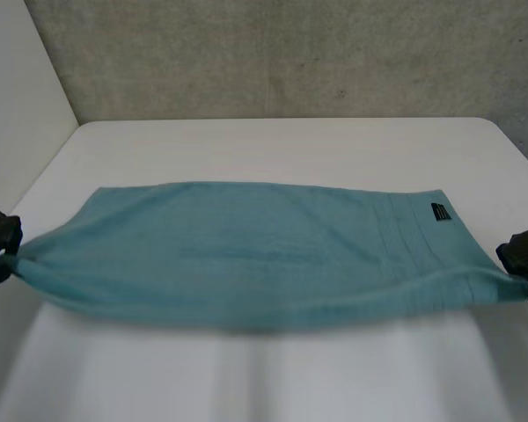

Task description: Fold the laundry

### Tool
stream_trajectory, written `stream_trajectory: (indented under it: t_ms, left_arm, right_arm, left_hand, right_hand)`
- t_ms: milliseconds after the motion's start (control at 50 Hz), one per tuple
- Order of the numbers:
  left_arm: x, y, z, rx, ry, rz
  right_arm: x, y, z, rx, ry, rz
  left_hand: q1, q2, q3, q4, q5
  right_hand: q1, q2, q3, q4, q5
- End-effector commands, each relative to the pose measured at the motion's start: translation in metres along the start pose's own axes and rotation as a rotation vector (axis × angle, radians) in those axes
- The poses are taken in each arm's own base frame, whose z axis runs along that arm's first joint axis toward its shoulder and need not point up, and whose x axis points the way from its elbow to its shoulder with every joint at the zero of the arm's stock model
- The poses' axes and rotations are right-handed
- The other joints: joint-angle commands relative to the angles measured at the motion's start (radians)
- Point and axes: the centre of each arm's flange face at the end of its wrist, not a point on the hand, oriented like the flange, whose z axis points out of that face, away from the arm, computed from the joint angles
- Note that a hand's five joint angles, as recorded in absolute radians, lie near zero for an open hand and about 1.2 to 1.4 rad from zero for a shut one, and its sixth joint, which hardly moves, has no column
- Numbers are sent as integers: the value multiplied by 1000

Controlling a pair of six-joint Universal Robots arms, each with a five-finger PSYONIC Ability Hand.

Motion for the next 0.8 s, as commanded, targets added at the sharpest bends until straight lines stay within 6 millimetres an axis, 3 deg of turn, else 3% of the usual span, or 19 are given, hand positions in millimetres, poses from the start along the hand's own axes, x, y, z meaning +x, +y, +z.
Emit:
stream_trajectory:
  t_ms: [20, 140, 240, 380, 480, 620, 800]
  left_arm:
    - [9, 1, -5, -15, 84, -32]
    - [8, 6, 17, -8, 105, -33]
    - [19, -9, 53, 81, 140, 20]
    - [12, -25, 102, 131, 24, -11]
    - [19, -43, 137, 191, -1, -23]
    - [23, -50, 177, 260, -37, -1]
    - [34, -50, 201, 302, -47, 13]
  right_arm:
    - [2, -6, -4, 28, 21, -30]
    - [15, -7, 33, 83, 94, 20]
    - [26, -9, 63, 117, 117, 110]
    - [29, -27, 110, 168, 143, 189]
    - [34, -40, 132, 198, 199, 205]
    - [42, -54, 163, 272, 278, 233]
    - [30, -57, 203, 269, 319, 220]
  left_hand:
    - [289, 210, 223, 202, 270]
    - [289, 210, 223, 202, 270]
    - [289, 210, 223, 202, 270]
    - [289, 210, 223, 202, 270]
    - [289, 210, 223, 202, 270]
    - [289, 210, 223, 202, 270]
    - [289, 210, 223, 202, 270]
  right_hand:
    - [422, 212, 207, 203, 221]
    - [422, 212, 207, 203, 221]
    - [422, 212, 207, 203, 221]
    - [422, 212, 207, 203, 221]
    - [422, 212, 207, 203, 221]
    - [422, 212, 207, 203, 221]
    - [422, 212, 207, 203, 221]
